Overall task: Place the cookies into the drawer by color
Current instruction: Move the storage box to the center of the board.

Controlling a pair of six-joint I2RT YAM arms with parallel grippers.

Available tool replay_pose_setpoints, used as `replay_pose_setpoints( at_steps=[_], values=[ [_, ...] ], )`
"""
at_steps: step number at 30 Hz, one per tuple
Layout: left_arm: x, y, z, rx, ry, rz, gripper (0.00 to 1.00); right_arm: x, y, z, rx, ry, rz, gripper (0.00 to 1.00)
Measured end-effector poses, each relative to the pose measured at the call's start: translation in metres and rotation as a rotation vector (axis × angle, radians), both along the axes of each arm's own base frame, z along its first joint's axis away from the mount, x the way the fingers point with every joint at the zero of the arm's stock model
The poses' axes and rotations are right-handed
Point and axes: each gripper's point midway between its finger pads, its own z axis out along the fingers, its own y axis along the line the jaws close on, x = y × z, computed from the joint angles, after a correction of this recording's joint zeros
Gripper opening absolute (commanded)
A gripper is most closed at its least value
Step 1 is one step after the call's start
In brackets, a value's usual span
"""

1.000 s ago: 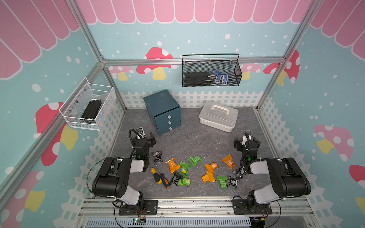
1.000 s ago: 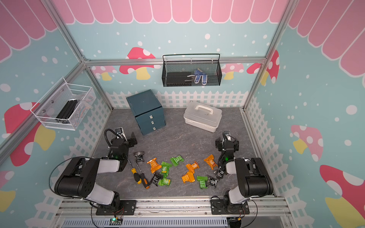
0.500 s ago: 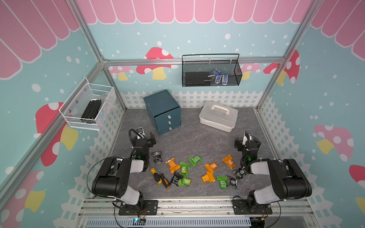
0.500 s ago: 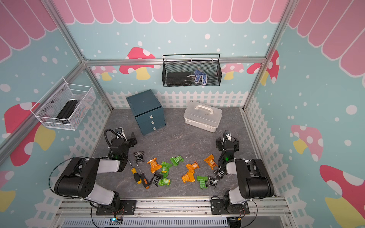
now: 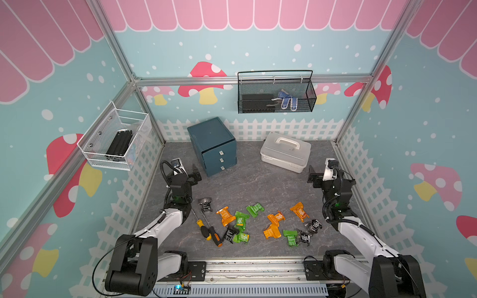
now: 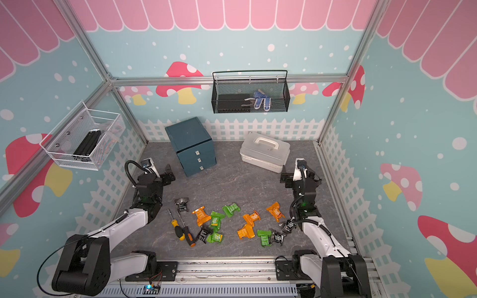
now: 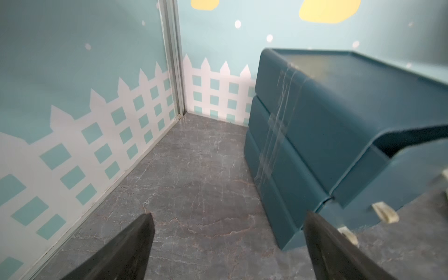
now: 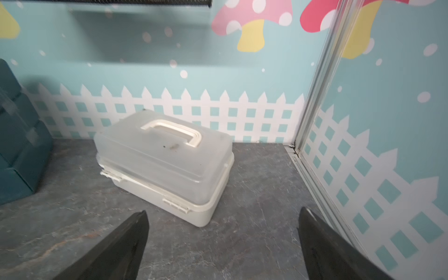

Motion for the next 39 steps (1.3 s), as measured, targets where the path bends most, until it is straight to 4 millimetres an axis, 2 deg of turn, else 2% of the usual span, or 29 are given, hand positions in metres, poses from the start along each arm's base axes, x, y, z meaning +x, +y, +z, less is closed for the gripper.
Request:
replay_pose_setpoints(
  at_steps=[4, 7, 11, 14, 17, 19, 22, 25, 31, 34, 39],
  values=[
    [-0.008, -0.006, 0.035, -0.119, -0.104, -0.02, 0.99, -0.005, 0.002, 0.017, 0.146, -0.043, 0.006, 0.99],
    [-0.012, -0.013, 0.05, -0.214, -0.197, -0.056, 0.99, -0.007, 0.008, 0.027, 0.221, -0.074, 0.046, 0.99],
    [-0.015, -0.018, 0.042, -0.289, -0.213, -0.083, 0.99, -0.005, 0.021, 0.035, 0.294, -0.093, 0.124, 0.99],
    [-0.007, -0.024, 0.048, -0.321, -0.191, -0.108, 0.99, 0.011, 0.04, 0.039, 0.325, -0.053, 0.205, 0.99],
    [0.009, -0.028, 0.071, -0.354, -0.192, -0.118, 0.99, 0.026, 0.074, 0.049, 0.317, -0.023, 0.294, 0.99],
    [0.022, -0.028, 0.086, -0.366, -0.191, -0.103, 0.99, 0.035, 0.111, 0.058, 0.286, 0.004, 0.37, 0.99],
    [0.043, -0.025, 0.095, -0.367, -0.171, -0.073, 0.97, 0.051, 0.157, 0.07, 0.251, 0.028, 0.464, 0.99],
    [0.072, -0.026, 0.088, -0.362, -0.117, -0.058, 0.89, 0.075, 0.187, 0.071, 0.235, 0.056, 0.51, 0.99],
    [0.121, -0.026, 0.055, -0.367, 0.008, -0.03, 0.85, 0.132, 0.239, 0.055, 0.229, 0.141, 0.6, 0.96],
    [0.135, -0.027, 0.04, -0.37, 0.051, -0.029, 0.83, 0.149, 0.27, 0.048, 0.227, 0.169, 0.661, 0.95],
    [0.139, -0.027, 0.028, -0.368, 0.084, -0.023, 0.78, 0.171, 0.323, 0.043, 0.23, 0.182, 0.768, 0.93]
  ],
)
